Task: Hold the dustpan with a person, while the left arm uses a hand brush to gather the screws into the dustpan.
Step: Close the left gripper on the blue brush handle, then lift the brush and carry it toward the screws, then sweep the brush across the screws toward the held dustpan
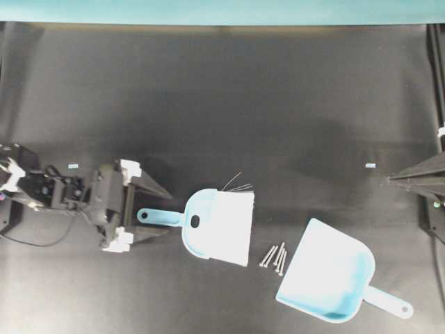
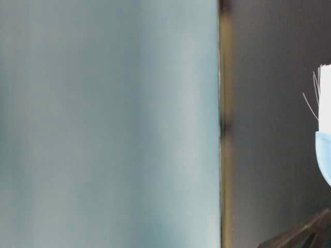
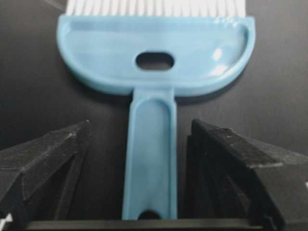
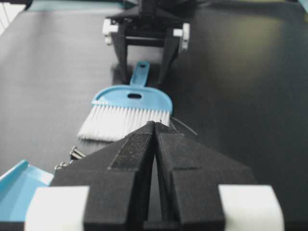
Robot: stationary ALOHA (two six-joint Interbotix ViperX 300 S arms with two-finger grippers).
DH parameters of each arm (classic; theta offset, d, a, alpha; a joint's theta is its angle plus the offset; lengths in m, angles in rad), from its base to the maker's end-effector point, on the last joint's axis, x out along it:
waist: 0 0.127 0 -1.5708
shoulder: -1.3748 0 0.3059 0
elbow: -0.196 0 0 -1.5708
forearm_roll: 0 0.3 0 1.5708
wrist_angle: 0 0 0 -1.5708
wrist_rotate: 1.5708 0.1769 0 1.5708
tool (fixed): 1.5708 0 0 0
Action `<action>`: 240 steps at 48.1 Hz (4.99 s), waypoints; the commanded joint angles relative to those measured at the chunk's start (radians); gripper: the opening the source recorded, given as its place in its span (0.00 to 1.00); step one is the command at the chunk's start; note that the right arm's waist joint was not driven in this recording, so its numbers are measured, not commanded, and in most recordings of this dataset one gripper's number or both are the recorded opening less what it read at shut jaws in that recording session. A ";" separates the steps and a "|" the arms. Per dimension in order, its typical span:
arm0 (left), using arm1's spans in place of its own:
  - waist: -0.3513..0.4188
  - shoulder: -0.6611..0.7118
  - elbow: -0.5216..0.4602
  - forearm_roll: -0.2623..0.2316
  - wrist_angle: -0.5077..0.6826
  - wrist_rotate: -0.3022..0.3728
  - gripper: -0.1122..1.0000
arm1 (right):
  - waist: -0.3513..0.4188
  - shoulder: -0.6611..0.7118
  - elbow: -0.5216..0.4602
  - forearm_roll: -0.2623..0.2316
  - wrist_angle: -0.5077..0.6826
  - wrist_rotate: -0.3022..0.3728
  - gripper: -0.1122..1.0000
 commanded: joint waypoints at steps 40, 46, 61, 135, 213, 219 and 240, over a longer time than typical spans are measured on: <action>-0.021 0.011 -0.078 0.003 0.198 -0.003 0.37 | 0.000 -0.040 -0.015 0.002 0.173 0.009 0.10; -0.018 -0.051 -0.094 0.003 0.268 0.005 0.37 | 0.000 -0.041 -0.009 0.002 0.163 0.003 0.10; 0.000 -0.256 -0.219 0.005 0.752 0.095 0.37 | 0.000 -0.041 0.017 0.002 0.138 -0.008 0.10; -0.012 -0.089 -0.999 0.009 1.936 0.515 0.37 | 0.000 -0.048 0.017 0.000 0.138 -0.008 0.10; -0.107 0.278 -1.511 0.009 1.781 0.522 0.37 | 0.000 -0.049 0.018 0.000 0.138 -0.008 0.10; -0.120 0.304 -1.522 0.009 1.697 0.511 0.37 | 0.000 -0.049 0.018 0.000 0.138 -0.008 0.10; -0.121 0.225 -1.500 0.009 1.519 0.477 0.37 | 0.000 -0.049 0.018 0.002 0.138 -0.008 0.10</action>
